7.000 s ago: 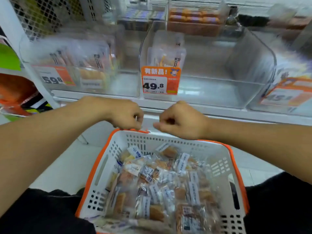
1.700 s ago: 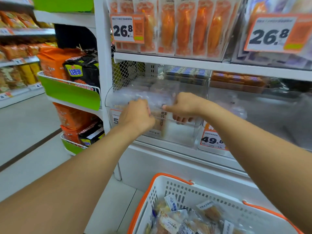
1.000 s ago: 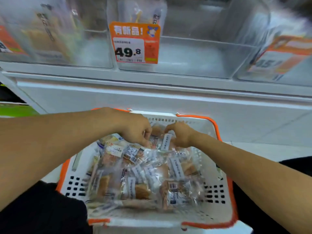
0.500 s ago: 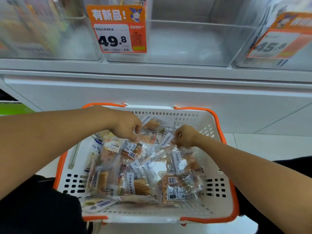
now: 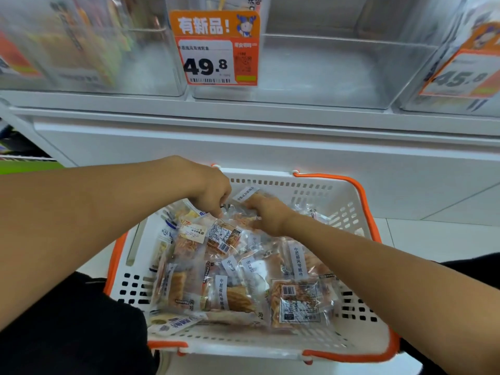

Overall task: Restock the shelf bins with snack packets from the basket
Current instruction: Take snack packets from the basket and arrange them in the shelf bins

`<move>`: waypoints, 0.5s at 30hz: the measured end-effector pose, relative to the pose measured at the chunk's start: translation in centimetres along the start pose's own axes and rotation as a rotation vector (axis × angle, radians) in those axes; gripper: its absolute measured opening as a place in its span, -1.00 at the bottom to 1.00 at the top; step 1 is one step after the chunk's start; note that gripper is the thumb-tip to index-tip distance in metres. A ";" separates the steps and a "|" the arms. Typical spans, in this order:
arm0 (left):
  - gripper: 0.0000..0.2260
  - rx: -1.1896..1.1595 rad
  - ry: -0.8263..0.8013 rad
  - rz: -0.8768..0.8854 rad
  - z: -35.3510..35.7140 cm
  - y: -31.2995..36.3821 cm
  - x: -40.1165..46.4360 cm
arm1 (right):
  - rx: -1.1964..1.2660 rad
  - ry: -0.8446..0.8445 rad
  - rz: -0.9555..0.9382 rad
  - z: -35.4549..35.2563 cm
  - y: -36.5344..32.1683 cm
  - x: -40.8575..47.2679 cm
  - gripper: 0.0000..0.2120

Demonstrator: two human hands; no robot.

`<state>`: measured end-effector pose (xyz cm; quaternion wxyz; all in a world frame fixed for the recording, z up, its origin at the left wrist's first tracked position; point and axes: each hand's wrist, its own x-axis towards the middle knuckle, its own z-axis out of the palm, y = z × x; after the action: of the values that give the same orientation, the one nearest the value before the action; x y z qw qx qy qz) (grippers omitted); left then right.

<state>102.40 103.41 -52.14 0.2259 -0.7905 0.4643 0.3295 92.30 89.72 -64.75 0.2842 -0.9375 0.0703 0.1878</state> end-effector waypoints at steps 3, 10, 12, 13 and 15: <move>-0.61 -0.035 -0.032 0.012 -0.1 -0.1 -0.5 | 0.385 0.037 0.309 3.2 -0.1 1.7 -0.61; -0.64 -0.143 -0.029 0.042 -0.5 -0.1 -0.7 | 0.834 0.045 0.727 2.7 -0.3 2.2 -0.75; -0.64 -0.145 -0.022 0.025 -0.9 -0.5 -0.8 | 0.898 0.072 0.644 1.8 -0.9 1.7 -0.89; -0.62 -0.140 -0.010 0.007 -1.1 -0.7 -0.8 | 0.911 0.053 0.572 0.8 -1.5 1.2 -0.92; -0.52 -0.134 0.013 -0.034 -1.3 -1.2 -0.8 | 0.816 -0.026 0.438 -2.2 -2.9 0.1 -0.93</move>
<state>103.59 103.60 -50.66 0.1748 -0.8139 0.4290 0.3507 93.79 90.90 -61.69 0.5843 -0.7098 0.3313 0.2122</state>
